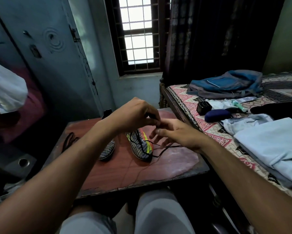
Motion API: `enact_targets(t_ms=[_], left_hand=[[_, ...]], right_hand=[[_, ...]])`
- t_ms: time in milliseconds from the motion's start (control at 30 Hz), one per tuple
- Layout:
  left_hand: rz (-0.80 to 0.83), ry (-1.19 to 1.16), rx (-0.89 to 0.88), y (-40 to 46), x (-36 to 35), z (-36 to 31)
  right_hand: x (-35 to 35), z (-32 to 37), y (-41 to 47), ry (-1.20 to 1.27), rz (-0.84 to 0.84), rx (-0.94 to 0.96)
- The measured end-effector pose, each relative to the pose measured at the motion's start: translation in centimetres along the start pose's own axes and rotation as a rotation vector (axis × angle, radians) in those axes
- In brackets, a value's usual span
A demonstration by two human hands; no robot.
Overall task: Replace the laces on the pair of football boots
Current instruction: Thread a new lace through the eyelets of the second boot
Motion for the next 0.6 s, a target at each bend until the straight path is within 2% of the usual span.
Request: enact_targets(t_ms=[100, 300, 367, 433, 500, 533, 567, 600], left_hand=[[0.035, -0.073, 0.017, 0.3, -0.4, 0.3], [0.129, -0.209, 0.06, -0.2, -1.3, 1.7], [0.078, -0.322, 0.095, -1.1, -2.1, 2.9], [-0.075, -0.326, 0.123, -2.3, -3.4, 3.9], [-0.183, -0.177, 0.118, -4.0, -6.2, 4.0], [-0.177, -0.13, 0.119, -4.7, -8.0, 3.7], [-0.163, -0.105, 0.12, -5.1, -9.6, 3.3], [-0.141, -0.087, 0.128, -5.4, -10.8, 2.9]], right_hand=[[-0.6, -0.2, -0.3, -0.092, 0.05, -0.016], [-1.4, -0.3, -1.0, -0.026, 0.143, -0.03], [-1.7, 0.5, -1.4, 0.059, 0.198, 0.015], [-2.0, 2.5, -1.7, 0.283, 0.222, 0.119], [-1.5, 5.0, -1.2, 0.579, 0.186, 0.267], [-0.9, 5.8, -0.6, 0.7, 0.135, 0.326], [-0.3, 6.3, 0.1, 0.73, 0.053, 0.364], [0.3, 6.4, 1.0, 0.637, -0.066, 0.381]])
Point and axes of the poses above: each hand's wrist, its own y-axis towards the middle knuckle, its own x-axis out of the back of the hand, z = x × y, the point moved 8 cm from there along y, towards the middle knuckle, and after that the axes turned 4 degrees about -x, right-handed, at the moved point
